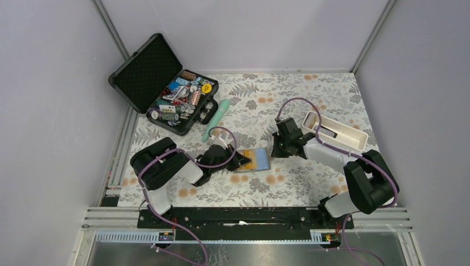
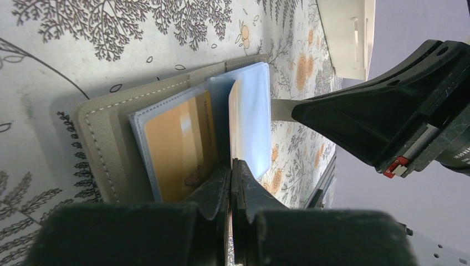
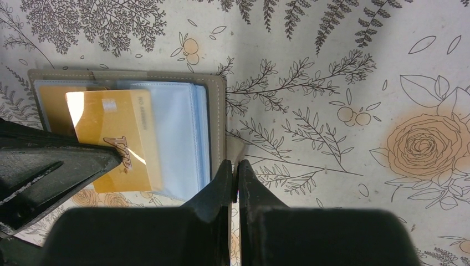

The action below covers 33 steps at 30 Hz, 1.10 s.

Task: Put the credit cards into the card holder
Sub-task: Insert the credit card into the card holder.

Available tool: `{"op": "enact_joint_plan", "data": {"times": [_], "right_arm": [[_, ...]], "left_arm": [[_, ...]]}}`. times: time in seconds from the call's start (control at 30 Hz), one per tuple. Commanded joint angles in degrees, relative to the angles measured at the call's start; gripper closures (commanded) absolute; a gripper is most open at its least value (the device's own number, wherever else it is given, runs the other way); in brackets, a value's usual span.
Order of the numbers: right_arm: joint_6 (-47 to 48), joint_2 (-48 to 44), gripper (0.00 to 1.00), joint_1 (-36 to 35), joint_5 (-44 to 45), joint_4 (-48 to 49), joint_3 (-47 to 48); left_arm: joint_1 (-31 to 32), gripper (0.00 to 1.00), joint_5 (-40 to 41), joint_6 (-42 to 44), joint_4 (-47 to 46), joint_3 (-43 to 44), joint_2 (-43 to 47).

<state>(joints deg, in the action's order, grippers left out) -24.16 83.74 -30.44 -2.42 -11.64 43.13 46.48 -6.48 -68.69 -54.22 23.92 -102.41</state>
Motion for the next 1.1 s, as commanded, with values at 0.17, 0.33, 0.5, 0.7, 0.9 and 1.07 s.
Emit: {"op": "enact_joint_plan", "data": {"times": [0.17, 0.33, 0.5, 0.7, 0.9, 1.07], "right_arm": [[-0.08, 0.16, 1.00, -1.11, 0.48, -1.27, 1.91], [0.04, -0.09, 1.00, -1.11, 0.74, -1.49, 1.90], [0.00, -0.32, 1.00, -1.16, 0.83, -1.49, 1.73], [0.07, -0.42, 1.00, -1.12, 1.01, -1.72, 1.69], [0.08, -0.34, 1.00, -1.12, 0.92, -1.72, 1.70], [0.23, -0.22, 1.00, -1.09, 0.92, -1.77, 1.86]], "left_arm": [[0.67, 1.00, -1.23, 0.48, -0.08, 1.55, -1.98], [0.68, 0.94, -0.41, 1.64, 4.35, 2.11, -0.19], [0.65, 0.79, 0.42, 4.43, 11.47, 4.00, 1.78], [0.72, 0.66, 2.01, 6.79, 18.42, 5.78, 4.31], [1.43, 0.51, 4.45, 8.98, 26.66, 8.29, 5.76], [2.66, 0.43, 6.29, 11.20, 34.24, 11.31, 6.94]]}}
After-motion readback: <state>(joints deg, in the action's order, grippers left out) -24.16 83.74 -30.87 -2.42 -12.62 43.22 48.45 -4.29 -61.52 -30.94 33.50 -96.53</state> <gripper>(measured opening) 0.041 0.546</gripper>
